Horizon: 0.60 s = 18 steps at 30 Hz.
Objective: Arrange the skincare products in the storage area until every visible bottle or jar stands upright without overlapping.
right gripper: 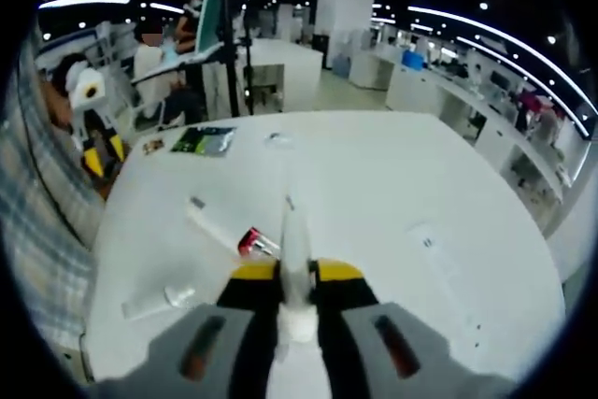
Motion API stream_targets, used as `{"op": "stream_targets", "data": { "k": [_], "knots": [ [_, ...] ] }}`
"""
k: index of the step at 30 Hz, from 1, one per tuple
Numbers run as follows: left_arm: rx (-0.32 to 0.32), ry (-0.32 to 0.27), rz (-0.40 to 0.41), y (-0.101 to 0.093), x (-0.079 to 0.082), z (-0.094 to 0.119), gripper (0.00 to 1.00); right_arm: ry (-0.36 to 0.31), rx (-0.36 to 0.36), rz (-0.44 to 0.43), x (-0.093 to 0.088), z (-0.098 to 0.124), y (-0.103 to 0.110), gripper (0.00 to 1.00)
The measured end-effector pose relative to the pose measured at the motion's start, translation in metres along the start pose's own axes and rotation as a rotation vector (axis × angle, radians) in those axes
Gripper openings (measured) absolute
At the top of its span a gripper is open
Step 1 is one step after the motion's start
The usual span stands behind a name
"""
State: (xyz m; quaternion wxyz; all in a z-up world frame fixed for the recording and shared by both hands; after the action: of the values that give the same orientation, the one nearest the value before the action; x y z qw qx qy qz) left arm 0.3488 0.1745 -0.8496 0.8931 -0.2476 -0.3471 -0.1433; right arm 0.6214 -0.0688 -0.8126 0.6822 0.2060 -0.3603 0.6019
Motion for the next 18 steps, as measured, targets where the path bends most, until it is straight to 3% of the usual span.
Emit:
{"op": "stream_targets", "data": {
  "k": [8,18],
  "knots": [
    [-0.025,0.012,-0.004,-0.01,-0.004,-0.005,0.25,0.005,-0.003,0.014,-0.001,-0.007,-0.001,0.12],
    [0.0,0.026,0.026,0.001,-0.011,0.003,0.25,-0.042,-0.022,0.003,0.0,-0.013,-0.016,0.12]
  ]
}}
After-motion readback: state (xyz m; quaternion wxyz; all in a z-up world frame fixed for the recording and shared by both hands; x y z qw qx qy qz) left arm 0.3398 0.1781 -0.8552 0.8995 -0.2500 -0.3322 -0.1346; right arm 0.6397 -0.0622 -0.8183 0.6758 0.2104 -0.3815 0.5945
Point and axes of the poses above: the point that each gripper's makers call its tool centre point, and the gripper's own axes: z roughly backward along the fingers, y roughly to its left, x roughly out of its top, the point moved 6 cm from there along z, roughly backward along the fingers, and after that the axes turned 6 degrees about z, right-handed, at the moved point
